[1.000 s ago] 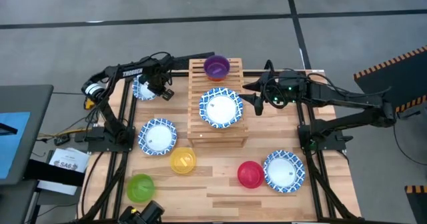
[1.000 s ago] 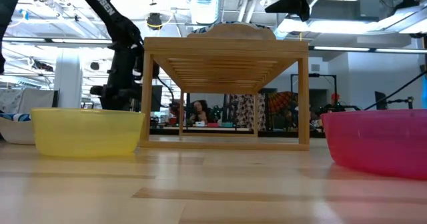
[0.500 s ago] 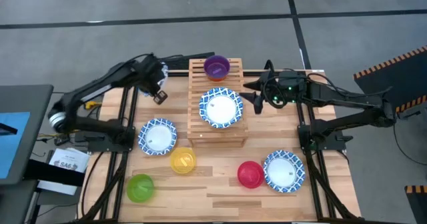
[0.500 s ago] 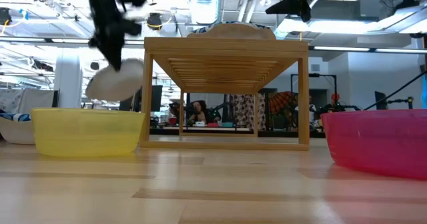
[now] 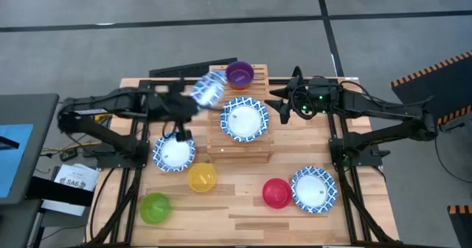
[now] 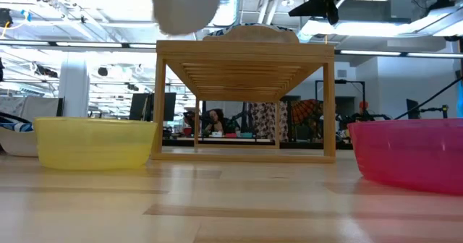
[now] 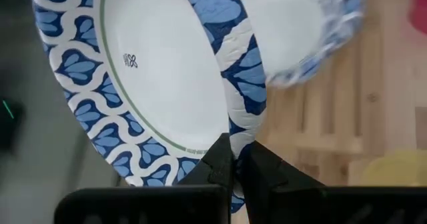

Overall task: Place and stack bowls onto a shelf
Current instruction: Stack the blue patterned bowl on top of the blue patterned bowl on the shelf

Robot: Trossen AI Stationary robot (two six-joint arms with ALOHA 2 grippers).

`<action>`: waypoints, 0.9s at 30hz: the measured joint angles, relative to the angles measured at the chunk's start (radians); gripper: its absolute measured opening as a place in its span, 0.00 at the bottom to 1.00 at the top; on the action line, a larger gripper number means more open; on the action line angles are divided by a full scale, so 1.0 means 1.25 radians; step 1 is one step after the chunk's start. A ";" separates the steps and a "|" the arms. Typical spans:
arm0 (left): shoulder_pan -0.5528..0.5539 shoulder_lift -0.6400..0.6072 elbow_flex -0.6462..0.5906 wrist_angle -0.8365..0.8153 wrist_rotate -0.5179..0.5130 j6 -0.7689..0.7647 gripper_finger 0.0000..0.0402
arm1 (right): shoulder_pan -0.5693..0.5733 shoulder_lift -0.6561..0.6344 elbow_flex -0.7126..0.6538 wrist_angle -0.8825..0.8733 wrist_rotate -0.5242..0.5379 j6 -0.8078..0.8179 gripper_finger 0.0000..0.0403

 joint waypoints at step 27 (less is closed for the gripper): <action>-0.090 0.368 0.217 -0.019 -0.048 0.432 0.00 | -0.002 -0.021 0.001 0.015 0.166 -0.008 0.63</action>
